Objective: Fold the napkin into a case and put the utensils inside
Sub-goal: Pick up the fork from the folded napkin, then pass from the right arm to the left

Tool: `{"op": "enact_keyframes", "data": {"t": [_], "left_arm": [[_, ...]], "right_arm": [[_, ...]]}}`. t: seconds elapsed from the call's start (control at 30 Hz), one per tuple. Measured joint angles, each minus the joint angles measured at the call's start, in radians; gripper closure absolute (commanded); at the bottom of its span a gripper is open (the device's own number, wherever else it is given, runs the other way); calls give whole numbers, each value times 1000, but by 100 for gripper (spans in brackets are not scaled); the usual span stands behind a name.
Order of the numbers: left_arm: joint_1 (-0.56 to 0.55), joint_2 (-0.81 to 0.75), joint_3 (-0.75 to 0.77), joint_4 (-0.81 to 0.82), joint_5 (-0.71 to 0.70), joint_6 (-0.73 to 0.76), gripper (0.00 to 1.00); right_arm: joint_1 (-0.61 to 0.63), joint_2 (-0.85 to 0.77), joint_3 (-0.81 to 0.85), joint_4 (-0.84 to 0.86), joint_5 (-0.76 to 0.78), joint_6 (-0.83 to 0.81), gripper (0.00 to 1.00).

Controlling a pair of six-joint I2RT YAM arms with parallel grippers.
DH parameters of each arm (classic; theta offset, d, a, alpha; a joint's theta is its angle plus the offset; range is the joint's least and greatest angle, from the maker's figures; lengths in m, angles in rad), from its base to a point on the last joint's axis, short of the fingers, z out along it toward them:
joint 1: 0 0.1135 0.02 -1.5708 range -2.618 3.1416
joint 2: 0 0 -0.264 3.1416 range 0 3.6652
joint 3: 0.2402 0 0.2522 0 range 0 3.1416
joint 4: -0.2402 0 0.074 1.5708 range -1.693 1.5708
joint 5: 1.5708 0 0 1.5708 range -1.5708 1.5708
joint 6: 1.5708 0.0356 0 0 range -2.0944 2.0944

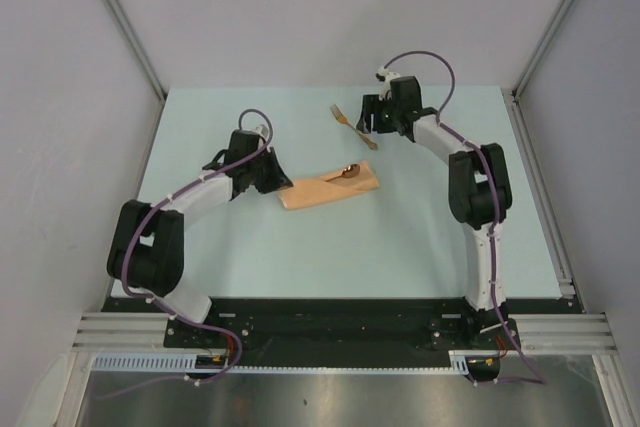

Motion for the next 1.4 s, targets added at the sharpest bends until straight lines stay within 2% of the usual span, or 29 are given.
{"op": "enact_keyframes", "data": {"t": [0.3,0.37,0.4,0.43,0.47,0.5,0.53,0.57,0.6,0.63,0.7,0.73,0.83,1.0,1.07,1.23,1.4], "left_arm": [[-4,-40,-4,5,39,-1,100],[-5,-40,-9,6,52,-2,100],[-6,-40,-11,7,56,-2,99],[-7,-40,-11,7,60,-2,96],[-8,-40,-11,8,63,-2,85],[-8,-40,-11,10,71,-2,78],[-8,-40,-11,13,76,-1,71],[-9,-40,-11,17,82,-4,60],[-9,-40,-11,23,86,-9,54],[-10,-40,-11,29,92,-13,36],[-10,-40,-11,45,112,-28,28],[-12,-35,-8,55,122,-39,24],[-22,4,29,80,148,-74,24],[-82,127,133,196,164,-179,25],[-118,184,184,237,162,-206,27],[-219,348,341,352,161,-233,30],[-289,475,501,367,158,-225,29]], "right_arm": [[51,356,508,-293,148,-239,35],[62,407,576,-345,161,-266,38],[69,421,602,-360,174,-277,43],[73,428,620,-378,174,-283,47],[77,435,637,-399,179,-291,51],[80,439,649,-421,179,-295,66],[81,441,651,-428,180,-302,74],[81,443,657,-440,183,-307,79],[80,445,663,-453,188,-311,94],[78,449,672,-468,190,-312,100],[72,454,686,-488,187,-309,100],[68,453,682,-489,184,-300,100],[57,417,616,-460,169,-267,100],[29,201,235,-323,165,-216,100],[13,145,148,-312,157,-182,100],[-74,82,66,-277,64,-31,100],[-160,-5,-54,-200,-37,139,100]]}}
